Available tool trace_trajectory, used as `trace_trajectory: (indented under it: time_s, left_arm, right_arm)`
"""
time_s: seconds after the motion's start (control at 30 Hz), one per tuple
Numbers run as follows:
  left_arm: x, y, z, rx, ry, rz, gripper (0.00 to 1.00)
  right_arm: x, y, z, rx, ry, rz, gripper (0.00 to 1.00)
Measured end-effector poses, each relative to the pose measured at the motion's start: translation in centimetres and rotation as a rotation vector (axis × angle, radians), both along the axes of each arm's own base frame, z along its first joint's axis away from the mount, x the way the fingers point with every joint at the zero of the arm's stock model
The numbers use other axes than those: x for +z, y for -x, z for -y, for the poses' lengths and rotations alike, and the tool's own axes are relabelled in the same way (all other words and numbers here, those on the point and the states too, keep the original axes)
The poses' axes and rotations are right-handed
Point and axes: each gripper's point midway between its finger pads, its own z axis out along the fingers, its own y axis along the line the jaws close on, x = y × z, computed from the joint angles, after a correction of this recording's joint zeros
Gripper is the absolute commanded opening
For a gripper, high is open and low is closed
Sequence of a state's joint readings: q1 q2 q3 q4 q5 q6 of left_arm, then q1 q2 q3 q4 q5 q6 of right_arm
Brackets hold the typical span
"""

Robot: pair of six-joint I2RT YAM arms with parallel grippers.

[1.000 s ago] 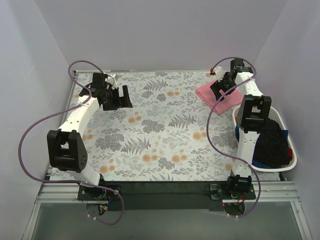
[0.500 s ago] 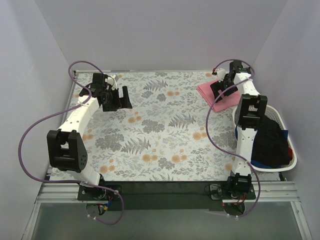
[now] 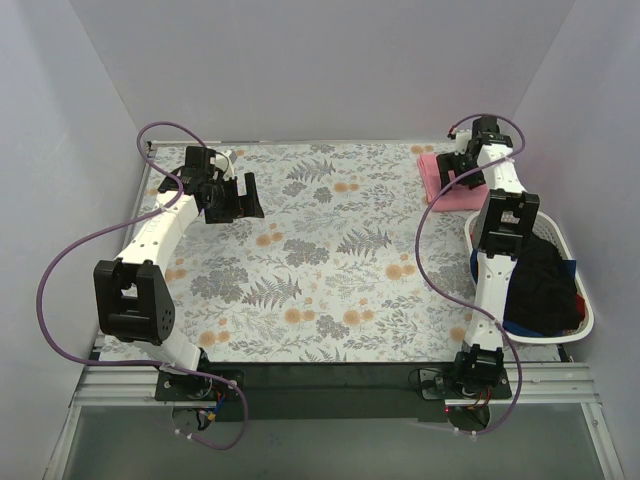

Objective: Fold and stack the t-shirts
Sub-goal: Neatly place the folded tshirt to the corner, then reset both grippers

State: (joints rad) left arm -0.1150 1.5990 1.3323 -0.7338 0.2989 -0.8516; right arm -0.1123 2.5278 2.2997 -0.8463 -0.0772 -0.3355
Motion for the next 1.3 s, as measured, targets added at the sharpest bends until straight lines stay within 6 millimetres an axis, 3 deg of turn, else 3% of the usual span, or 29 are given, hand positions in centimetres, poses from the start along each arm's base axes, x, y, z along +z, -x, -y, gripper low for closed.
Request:
trace_trajectory:
  time_s: [0.3, 0.9, 1.0, 1.1, 1.3]
  left_arm:
    - [-0.1, 0.1, -0.1, -0.002, -0.006, -0.003, 0.96]
    - [-0.7, 0.2, -0.1, -0.006, -0.012, -0.022, 0.97]
    - [-0.7, 0.2, -0.1, -0.006, -0.011, -0.021, 0.97]
    - [-0.6, 0.2, -0.1, -0.006, -0.011, -0.019, 0.96]
    - [-0.2, 0.3, -0.1, -0.021, -0.012, -0.008, 0.98]
  right_arm:
    - [0.2, -2.1, 3.6, -0.077, 0.007, 0.083, 0.97]
    - [2.0, -4.7, 4.8, 0.014, 0.090, 0.227, 0.98]
    - [3.7, -4.8, 4.2, 0.062, 0.072, 0.266, 0.98]
    - [6.8, -4.6, 3.1, 0.119, 0.042, 0.321, 0.98]
    - [18.1, -3.8, 0.2, 0.215, 0.011, 0.522, 0.98]
